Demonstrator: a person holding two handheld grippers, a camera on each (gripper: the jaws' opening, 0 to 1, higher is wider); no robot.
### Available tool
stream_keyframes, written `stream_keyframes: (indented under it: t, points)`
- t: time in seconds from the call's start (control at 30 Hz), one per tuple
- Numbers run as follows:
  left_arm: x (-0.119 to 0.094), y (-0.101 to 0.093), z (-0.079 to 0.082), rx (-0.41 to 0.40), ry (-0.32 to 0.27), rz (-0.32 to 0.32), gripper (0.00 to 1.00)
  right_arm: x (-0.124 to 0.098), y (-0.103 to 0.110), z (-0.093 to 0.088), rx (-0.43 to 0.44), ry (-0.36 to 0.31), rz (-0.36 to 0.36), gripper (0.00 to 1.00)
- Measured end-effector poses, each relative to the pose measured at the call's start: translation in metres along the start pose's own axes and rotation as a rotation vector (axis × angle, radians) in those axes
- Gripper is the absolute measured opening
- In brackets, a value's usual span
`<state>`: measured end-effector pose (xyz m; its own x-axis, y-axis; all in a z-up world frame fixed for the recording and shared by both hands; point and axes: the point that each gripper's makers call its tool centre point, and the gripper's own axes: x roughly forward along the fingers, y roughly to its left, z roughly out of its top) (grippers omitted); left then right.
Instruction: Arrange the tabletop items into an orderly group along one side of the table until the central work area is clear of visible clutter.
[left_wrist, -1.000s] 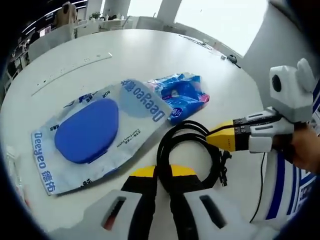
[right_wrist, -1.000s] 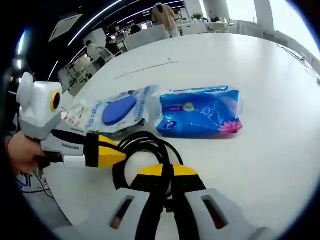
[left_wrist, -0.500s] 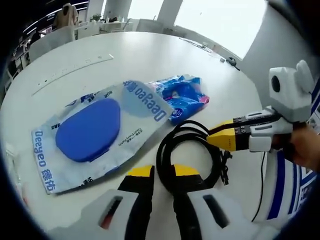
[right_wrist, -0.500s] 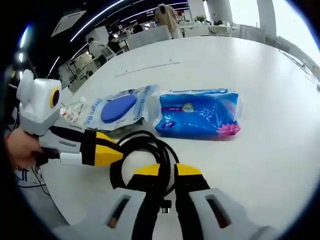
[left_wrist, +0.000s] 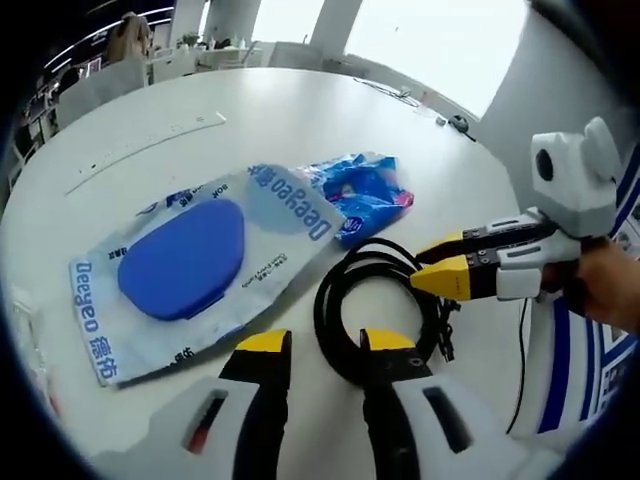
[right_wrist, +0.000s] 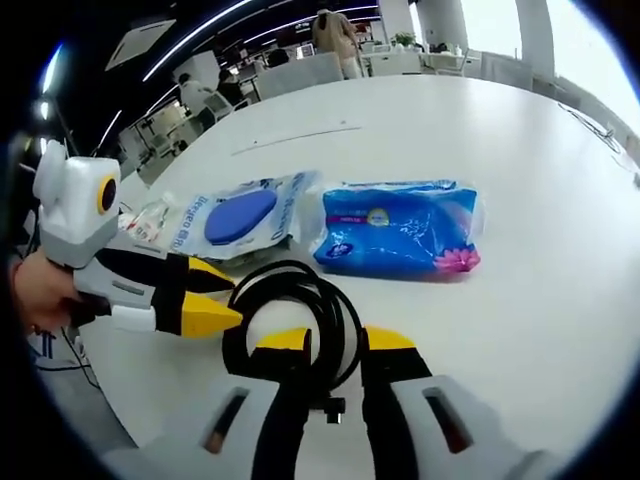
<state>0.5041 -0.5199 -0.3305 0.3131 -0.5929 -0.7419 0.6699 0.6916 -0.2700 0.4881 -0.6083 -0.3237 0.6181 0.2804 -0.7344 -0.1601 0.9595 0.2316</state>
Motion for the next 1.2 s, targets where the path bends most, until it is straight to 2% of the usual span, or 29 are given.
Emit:
stream_keyframes:
  t: [0.5, 1.2]
  points:
    - [-0.014, -0.005, 0.002, 0.002, -0.014, -0.013, 0.37, -0.008, 0.007, 0.003, -0.014, -0.006, 0.009, 0.29]
    - [-0.041, -0.008, 0.001, 0.017, -0.046, -0.022, 0.58, -0.023, 0.016, 0.01, -0.02, -0.039, 0.03, 0.44]
